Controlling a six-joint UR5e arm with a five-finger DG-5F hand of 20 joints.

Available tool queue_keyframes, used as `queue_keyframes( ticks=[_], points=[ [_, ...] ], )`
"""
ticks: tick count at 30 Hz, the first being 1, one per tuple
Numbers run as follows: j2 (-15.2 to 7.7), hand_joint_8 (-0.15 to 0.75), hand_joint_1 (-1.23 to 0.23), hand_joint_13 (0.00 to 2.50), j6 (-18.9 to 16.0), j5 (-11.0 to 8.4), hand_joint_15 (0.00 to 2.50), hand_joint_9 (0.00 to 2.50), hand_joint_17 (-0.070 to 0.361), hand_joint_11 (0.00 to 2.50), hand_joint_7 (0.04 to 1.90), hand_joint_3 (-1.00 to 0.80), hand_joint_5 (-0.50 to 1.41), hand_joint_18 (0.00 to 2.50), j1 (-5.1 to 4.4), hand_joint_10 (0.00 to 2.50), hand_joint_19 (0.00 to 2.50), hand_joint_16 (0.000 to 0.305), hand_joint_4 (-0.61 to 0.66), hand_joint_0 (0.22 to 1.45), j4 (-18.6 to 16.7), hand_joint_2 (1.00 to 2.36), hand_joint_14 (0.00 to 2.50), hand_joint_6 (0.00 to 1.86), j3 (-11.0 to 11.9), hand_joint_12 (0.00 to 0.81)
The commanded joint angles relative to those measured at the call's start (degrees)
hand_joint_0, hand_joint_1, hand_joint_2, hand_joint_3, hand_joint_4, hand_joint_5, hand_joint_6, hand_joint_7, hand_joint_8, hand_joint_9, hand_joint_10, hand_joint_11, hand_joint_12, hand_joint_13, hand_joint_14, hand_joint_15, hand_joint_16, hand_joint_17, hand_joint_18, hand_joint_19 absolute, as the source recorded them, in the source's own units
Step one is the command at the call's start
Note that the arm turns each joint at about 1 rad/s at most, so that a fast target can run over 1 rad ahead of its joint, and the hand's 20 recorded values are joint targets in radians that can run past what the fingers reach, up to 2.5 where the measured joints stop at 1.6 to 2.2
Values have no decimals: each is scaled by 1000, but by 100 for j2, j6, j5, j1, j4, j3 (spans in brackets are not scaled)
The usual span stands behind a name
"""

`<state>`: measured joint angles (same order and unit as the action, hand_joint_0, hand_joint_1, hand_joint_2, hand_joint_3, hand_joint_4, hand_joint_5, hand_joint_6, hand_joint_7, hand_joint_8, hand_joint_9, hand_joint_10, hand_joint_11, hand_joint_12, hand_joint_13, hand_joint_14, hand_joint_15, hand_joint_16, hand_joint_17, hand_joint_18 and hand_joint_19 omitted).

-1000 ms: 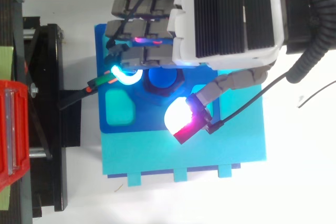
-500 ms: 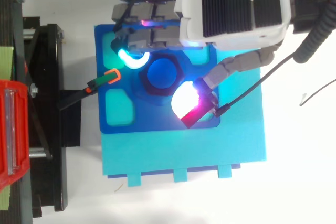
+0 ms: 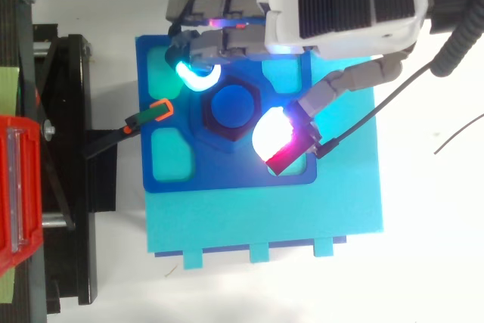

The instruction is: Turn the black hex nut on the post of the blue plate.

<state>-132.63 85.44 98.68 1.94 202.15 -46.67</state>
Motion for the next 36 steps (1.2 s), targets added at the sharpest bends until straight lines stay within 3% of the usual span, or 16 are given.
queue_keyframes(
  ticks=[1,9,16,21,22,27,36],
  points=[
    [0,207,-342,38,-1,2,60,252,115,22,826,-500,-200,0,9,0,165,51,169,466,96,1000,0,503,62,334],
    [0,208,-343,38,-1,2,60,250,115,23,826,-500,-200,0,9,0,165,51,168,466,166,1000,1,503,202,334],
    [0,208,-342,38,-19,-33,60,252,115,16,826,-500,-200,0,-88,0,164,51,169,465,70,1000,1,503,281,335],
    [0,208,-343,38,-63,-103,61,252,116,26,825,-500,-200,0,-194,0,172,51,168,465,-115,1000,1,503,220,335],
    [0,208,-343,39,-80,-112,60,253,116,23,825,-500,-200,0,-246,0,172,51,170,465,-159,1000,1,503,149,336],
    [-8,207,-342,38,-71,-129,60,253,115,17,825,-500,-200,0,-334,0,171,51,169,466,-317,1000,2,503,-18,335],
    [0,217,-439,0,25,-129,63,202,129,16,817,-500,-207,0,-352,0,171,57,172,406,-352,1000,2,503,-97,359]
  ],
)
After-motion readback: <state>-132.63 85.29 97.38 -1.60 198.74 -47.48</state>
